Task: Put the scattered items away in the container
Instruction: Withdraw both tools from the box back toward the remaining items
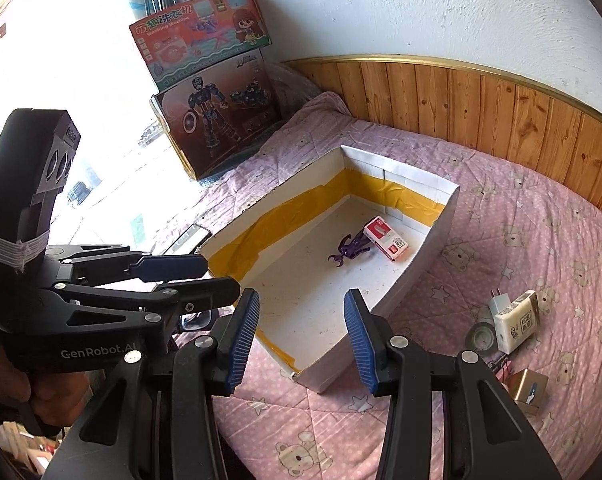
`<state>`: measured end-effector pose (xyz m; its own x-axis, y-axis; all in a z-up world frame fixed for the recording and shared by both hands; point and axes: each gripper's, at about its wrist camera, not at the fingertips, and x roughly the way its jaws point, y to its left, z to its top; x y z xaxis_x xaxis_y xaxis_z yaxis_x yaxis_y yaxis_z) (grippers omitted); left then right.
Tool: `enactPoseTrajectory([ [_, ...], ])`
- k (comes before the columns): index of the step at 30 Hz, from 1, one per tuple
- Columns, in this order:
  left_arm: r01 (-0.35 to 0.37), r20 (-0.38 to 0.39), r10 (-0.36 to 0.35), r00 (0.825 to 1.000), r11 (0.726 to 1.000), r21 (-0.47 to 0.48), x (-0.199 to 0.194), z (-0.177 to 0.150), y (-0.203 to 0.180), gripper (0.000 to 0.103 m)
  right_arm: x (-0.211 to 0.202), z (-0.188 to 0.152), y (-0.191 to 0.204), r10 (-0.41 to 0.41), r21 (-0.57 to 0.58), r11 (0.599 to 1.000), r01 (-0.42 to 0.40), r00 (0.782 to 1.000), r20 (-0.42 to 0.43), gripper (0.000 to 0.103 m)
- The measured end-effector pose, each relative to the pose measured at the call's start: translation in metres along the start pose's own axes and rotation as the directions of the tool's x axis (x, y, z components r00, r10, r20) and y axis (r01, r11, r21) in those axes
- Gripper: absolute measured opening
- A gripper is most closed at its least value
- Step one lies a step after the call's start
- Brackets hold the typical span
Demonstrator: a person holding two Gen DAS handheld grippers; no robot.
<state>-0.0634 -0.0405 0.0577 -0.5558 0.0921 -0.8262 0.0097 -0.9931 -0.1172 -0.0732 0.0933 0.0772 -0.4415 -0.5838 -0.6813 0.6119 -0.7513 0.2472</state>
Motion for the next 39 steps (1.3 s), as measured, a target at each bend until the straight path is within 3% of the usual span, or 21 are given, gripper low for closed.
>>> enactPoseTrajectory([
  [18, -0.037, 0.057, 0.031, 0.998, 0.994, 0.101, -0.026, -0.030, -0.037, 0.044, -0.047, -0.036, -0.007, 0.073, 0.044, 0.996, -0.077, 0.993, 0.090, 0.047],
  [32, -0.024, 0.062, 0.015, 0.998, 0.989, 0.143, -0.015, -0.048, -0.069, 0.044, -0.053, -0.086, -0.070, 0.071, 0.185, 0.978, -0.093, 0.990, 0.119, 0.047],
  [39, 0.015, 0.015, -0.017, 1.000, 0.989, 0.147, 0.008, -0.058, -0.087, 0.045, -0.049, -0.107, -0.102, 0.040, 0.266, 0.961, -0.070, 0.992, 0.116, 0.047],
])
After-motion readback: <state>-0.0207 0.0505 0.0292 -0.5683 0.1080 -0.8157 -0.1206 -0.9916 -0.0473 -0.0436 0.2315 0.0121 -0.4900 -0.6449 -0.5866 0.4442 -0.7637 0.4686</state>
